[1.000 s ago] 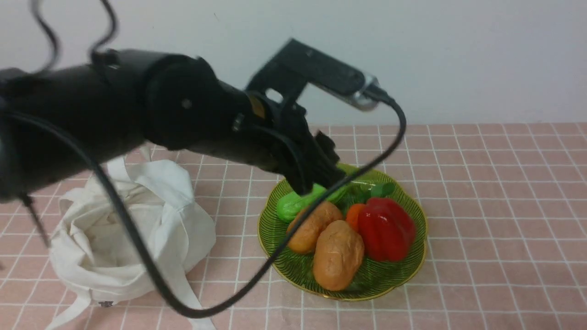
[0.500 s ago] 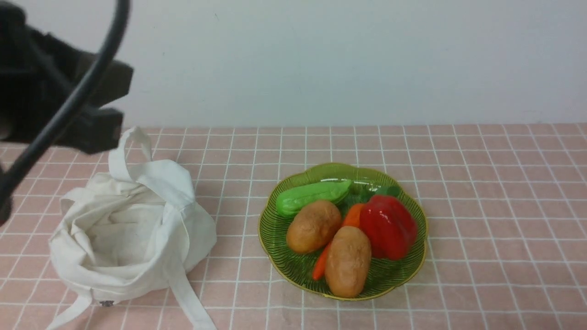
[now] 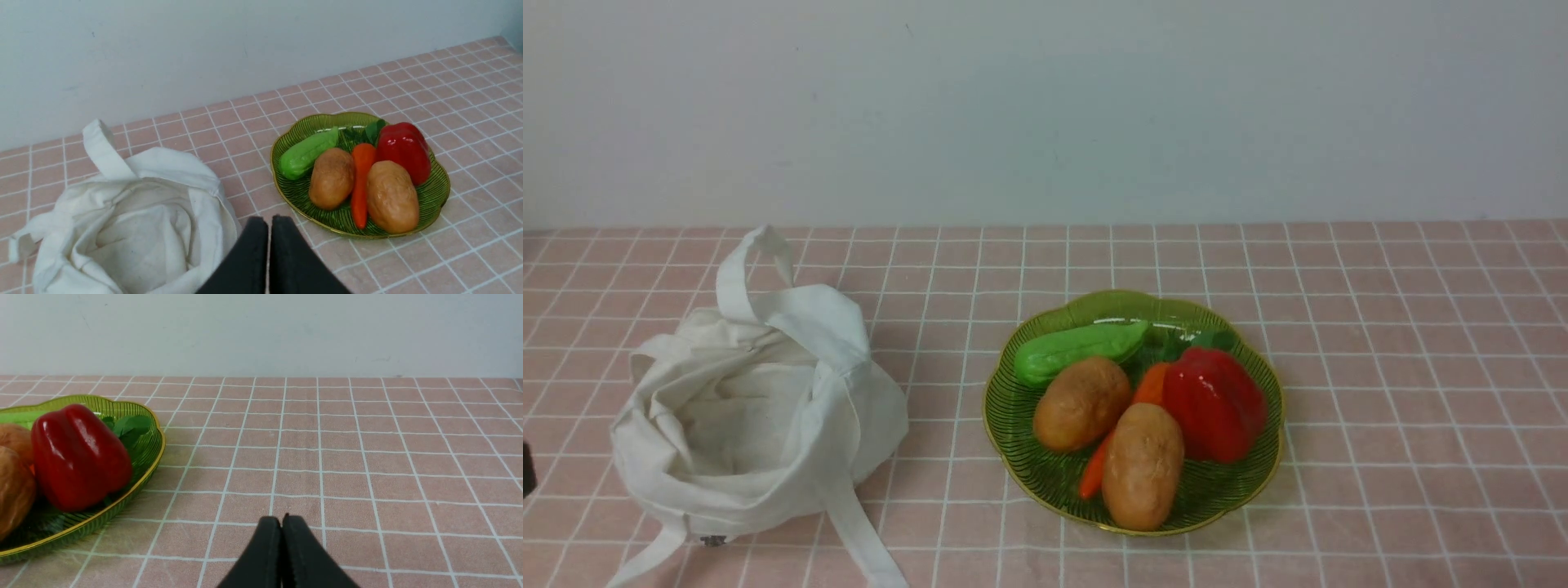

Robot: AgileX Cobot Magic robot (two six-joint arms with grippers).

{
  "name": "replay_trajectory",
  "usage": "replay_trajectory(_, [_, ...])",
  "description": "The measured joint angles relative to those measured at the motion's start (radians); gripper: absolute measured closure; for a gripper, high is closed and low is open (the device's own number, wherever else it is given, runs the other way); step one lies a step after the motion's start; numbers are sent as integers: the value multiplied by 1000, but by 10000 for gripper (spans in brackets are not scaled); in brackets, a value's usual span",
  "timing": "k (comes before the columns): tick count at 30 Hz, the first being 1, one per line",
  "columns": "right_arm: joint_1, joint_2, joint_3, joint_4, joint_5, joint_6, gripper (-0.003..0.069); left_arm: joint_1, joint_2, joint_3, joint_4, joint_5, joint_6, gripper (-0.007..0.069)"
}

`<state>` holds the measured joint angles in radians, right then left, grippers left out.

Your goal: Take vegetables from bag on pink coffee tablecloth place on plate.

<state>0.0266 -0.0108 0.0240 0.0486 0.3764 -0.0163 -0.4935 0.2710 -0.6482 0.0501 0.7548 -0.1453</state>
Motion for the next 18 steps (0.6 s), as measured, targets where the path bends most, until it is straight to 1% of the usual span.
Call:
replay_trajectory(6, [0,0,0,0,0,0,673,0,-134,27,-42,5,-16,629])
replay_trajectory(18, [0,0,0,-1,0,-7,673,0,-145,29,-50,26,-20,629])
